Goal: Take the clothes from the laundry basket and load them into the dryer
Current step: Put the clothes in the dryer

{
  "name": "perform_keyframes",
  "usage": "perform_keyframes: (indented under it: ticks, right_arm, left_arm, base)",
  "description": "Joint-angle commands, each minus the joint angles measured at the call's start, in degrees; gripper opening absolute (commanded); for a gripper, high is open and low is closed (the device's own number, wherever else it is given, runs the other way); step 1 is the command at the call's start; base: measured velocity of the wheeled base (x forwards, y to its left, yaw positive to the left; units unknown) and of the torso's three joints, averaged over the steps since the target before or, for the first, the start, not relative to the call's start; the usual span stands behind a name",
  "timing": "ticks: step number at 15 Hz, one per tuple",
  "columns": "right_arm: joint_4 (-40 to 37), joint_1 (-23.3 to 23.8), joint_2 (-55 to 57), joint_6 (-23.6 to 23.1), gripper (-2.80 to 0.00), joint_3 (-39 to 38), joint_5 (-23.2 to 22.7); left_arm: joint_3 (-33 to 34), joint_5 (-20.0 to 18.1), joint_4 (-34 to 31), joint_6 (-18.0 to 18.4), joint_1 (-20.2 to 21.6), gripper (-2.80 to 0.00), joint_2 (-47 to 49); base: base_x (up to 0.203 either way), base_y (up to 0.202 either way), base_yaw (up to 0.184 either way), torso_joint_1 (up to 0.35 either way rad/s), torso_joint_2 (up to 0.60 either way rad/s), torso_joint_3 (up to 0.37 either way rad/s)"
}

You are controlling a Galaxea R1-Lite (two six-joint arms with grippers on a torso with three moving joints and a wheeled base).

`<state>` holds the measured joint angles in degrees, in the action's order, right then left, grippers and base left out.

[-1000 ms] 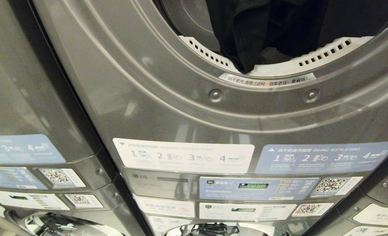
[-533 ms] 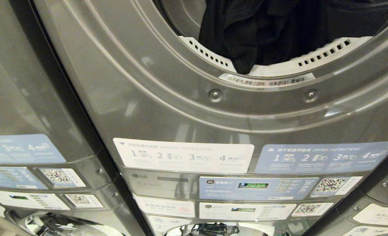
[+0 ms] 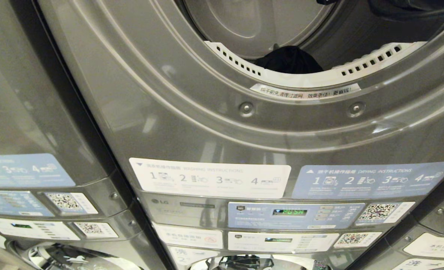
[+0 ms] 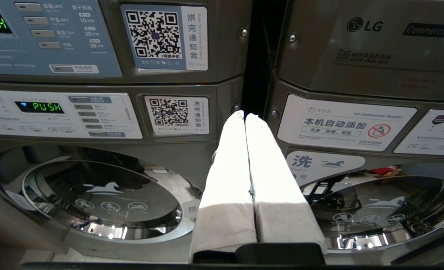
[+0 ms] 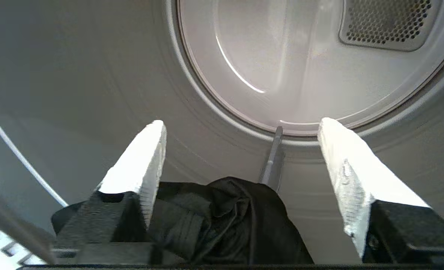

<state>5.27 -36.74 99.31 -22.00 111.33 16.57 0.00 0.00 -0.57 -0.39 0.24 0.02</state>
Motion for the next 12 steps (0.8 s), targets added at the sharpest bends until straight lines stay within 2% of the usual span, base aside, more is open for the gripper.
perform_keyframes:
  ticks: [1, 2, 3, 8, 12]
  right_arm:
    - [-0.11, -0.23, -2.41, 0.15, 0.0, -0.69, 0.02]
    - [-0.2, -0.41, -4.22, 0.91, -2.65, -1.7, -0.02]
    - [-0.28, -0.53, -6.17, 1.55, -2.8, -2.83, -0.02]
    - [-1.8, -2.25, -17.95, 2.6, -2.8, -17.69, -1.98]
    - [-1.96, -7.88, -19.04, 2.5, -2.8, -20.08, -2.64]
  left_arm:
    - [0.09, 0.0, -0.02, -0.05, 0.02, -2.8, -0.11]
    - [0.09, 0.0, -0.04, 0.03, 0.02, -2.8, -0.11]
    - [0.09, 0.0, -0.02, -0.05, 0.02, -2.8, -0.11]
    - [0.09, 0.0, 0.05, -0.01, 0.02, -2.8, -0.11]
    - [0.09, 0.0, 0.05, 0.03, 0.02, -2.8, -0.11]
  base:
    - [0.0, 0.0, 0.0, 0.0, 0.0, 0.0]
    - [0.0, 0.0, 0.0, 0.0, 0.0, 0.0]
    - [0.0, 0.0, 0.0, 0.0, 0.0, 0.0]
    - [0.0, 0.0, 0.0, 0.0, 0.0, 0.0]
    - [0.0, 0.0, 0.0, 0.0, 0.0, 0.0]
